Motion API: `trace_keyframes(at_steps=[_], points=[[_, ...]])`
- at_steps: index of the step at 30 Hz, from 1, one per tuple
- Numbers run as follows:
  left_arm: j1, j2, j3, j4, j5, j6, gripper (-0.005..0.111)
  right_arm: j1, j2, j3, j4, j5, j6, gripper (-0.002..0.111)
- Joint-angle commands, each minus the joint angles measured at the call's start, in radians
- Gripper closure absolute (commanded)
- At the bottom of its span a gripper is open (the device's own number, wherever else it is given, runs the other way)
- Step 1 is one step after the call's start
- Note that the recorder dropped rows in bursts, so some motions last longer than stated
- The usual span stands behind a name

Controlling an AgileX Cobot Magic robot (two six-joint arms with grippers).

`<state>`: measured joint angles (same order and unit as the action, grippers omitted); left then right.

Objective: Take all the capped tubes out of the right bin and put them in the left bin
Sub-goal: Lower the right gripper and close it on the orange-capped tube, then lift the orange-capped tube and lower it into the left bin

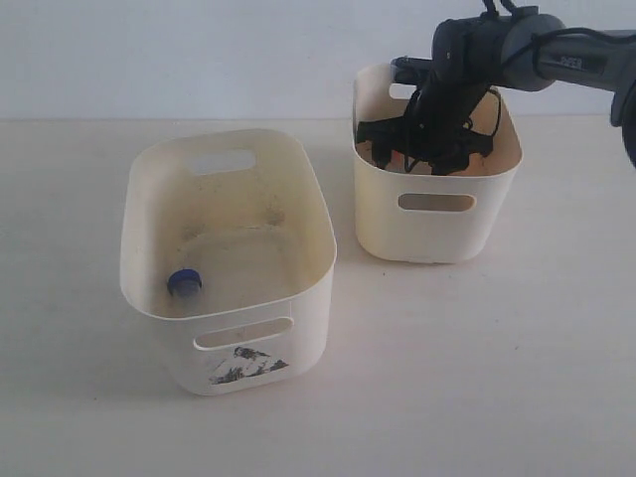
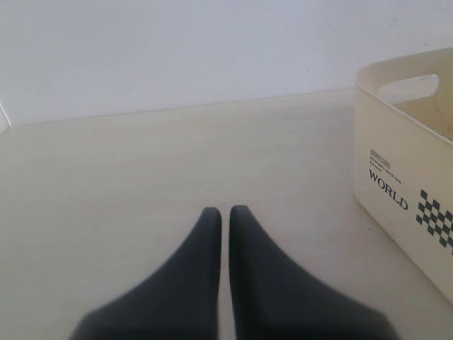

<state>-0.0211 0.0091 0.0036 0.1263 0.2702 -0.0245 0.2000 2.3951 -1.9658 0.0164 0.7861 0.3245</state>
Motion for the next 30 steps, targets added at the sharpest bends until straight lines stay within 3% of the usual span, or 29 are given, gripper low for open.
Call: trace_keyframes(at_steps=[1,8,16,20,30], points=[[0.001,-0.002,-0.004,-0.011,-0.009,-0.012,0.102,-0.002,0.016,0.0,-0.002,0.008,-0.006,0.034],[0.001,-0.002,-0.004,-0.011,-0.009,-0.012,0.102,-0.002,0.04,0.0,-0.002,0.014,-0.006,0.039],[0.001,-0.002,-0.004,-0.011,-0.009,-0.012,0.102,-0.002,0.044,0.0,-0.002,0.017,-0.006,0.079],[0.001,-0.002,-0.004,-0.011,-0.009,-0.012,0.102,-0.002,0.03,0.0,-0.002,0.028,-0.006,0.109],[0.001,-0.002,-0.004,-0.011,-0.009,-0.012,0.102,-0.01,-0.161,-0.001,-0.056,0.045,-0.006,0.108]])
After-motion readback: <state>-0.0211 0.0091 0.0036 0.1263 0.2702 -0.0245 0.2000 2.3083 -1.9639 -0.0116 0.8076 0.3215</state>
